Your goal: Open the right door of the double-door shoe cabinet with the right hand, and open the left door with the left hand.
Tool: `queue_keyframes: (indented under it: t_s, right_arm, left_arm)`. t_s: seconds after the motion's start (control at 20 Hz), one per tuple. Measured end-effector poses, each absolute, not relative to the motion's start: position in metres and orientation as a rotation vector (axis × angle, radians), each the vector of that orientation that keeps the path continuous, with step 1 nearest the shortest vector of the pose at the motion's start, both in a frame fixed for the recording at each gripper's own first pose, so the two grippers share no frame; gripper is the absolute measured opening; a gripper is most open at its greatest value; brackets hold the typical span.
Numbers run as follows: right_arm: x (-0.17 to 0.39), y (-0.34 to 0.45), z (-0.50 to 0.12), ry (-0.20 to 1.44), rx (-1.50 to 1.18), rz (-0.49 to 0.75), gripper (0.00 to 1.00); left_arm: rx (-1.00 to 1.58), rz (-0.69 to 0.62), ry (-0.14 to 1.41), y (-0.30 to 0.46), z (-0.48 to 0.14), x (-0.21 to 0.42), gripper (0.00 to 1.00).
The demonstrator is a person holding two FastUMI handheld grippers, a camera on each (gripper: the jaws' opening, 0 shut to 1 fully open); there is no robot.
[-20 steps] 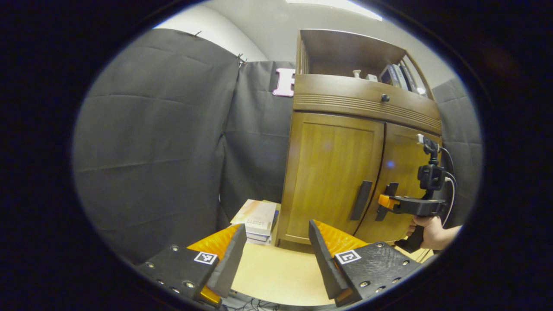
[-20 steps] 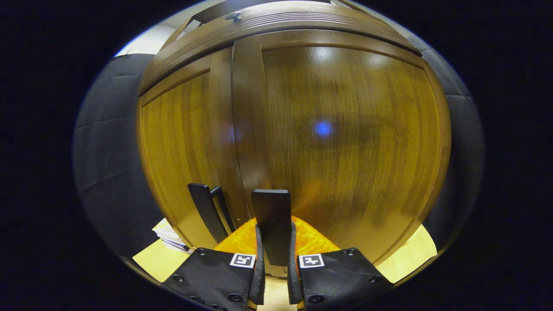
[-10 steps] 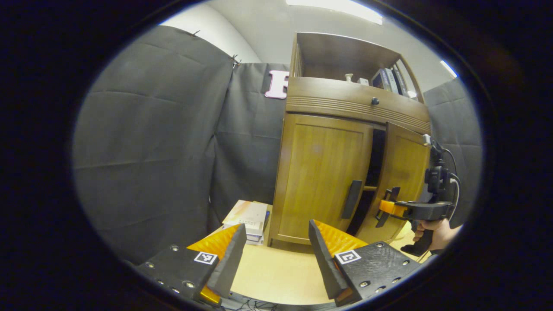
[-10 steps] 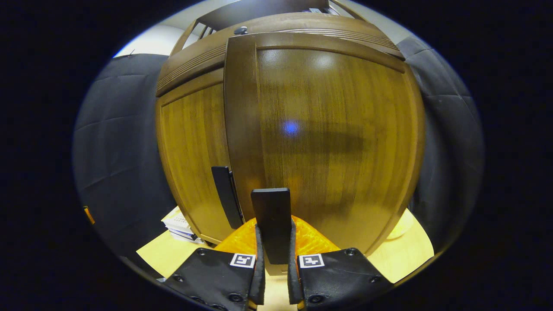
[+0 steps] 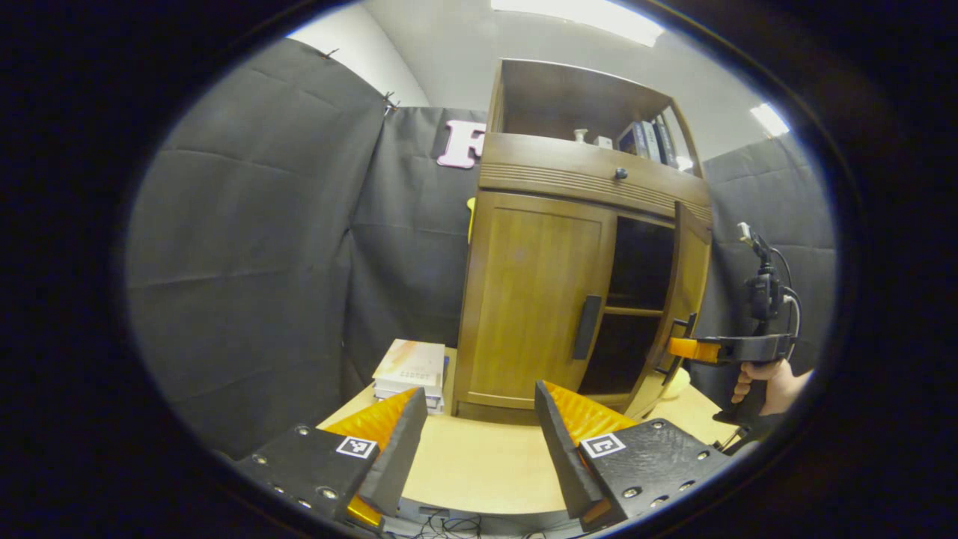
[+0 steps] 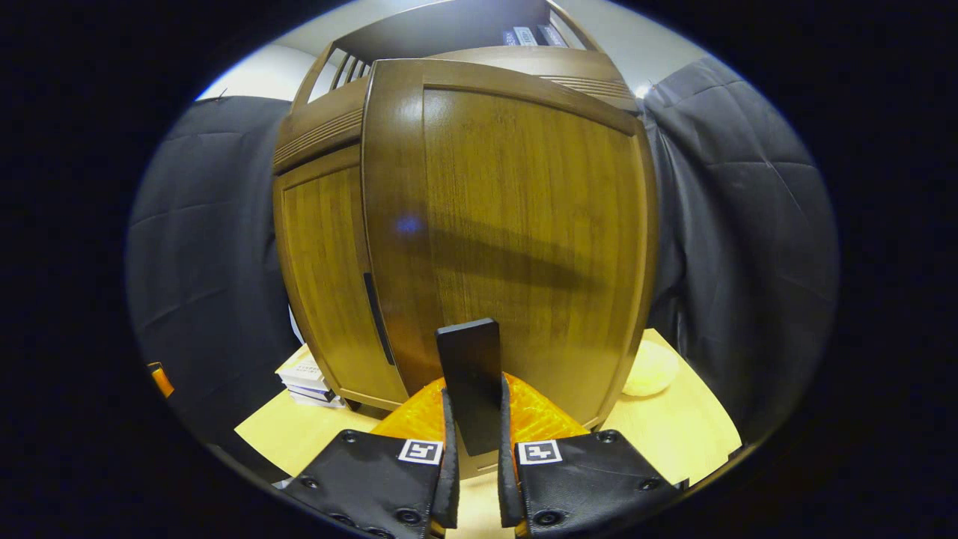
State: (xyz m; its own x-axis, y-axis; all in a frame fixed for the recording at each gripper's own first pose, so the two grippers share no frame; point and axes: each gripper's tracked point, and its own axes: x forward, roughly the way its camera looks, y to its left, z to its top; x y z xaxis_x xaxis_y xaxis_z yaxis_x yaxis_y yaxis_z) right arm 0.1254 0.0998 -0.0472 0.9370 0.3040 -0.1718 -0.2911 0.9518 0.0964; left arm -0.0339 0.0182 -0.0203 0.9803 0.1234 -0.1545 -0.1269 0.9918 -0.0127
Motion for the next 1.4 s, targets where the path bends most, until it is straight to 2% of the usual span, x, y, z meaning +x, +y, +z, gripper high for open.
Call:
queue_keyframes:
  t_s: [0.35, 0.45, 0.85, 1.4]
  right_arm:
    - [0.096, 0.056, -0.051, 0.172, 0.069, 0.248, 0.24]
    - [0.09, 0.045, -0.052, 0.182, 0.047, 0.25, 0.22]
    - [0.069, 0.0, -0.061, 0.172, 0.011, 0.235, 0.21]
    - [0.073, -0.06, -0.062, 0.113, -0.072, 0.34, 0.21]
  left_arm:
    - [-0.029, -0.006, 0.164, -0.011, -0.028, -0.038, 0.83]
    - [-0.035, -0.037, 0.171, -0.02, -0.032, -0.032, 0.84]
    - [-0.037, -0.109, 0.161, -0.075, -0.026, -0.002, 0.83]
    - [-0.047, -0.055, 0.222, -0.152, -0.047, 0.019, 0.83]
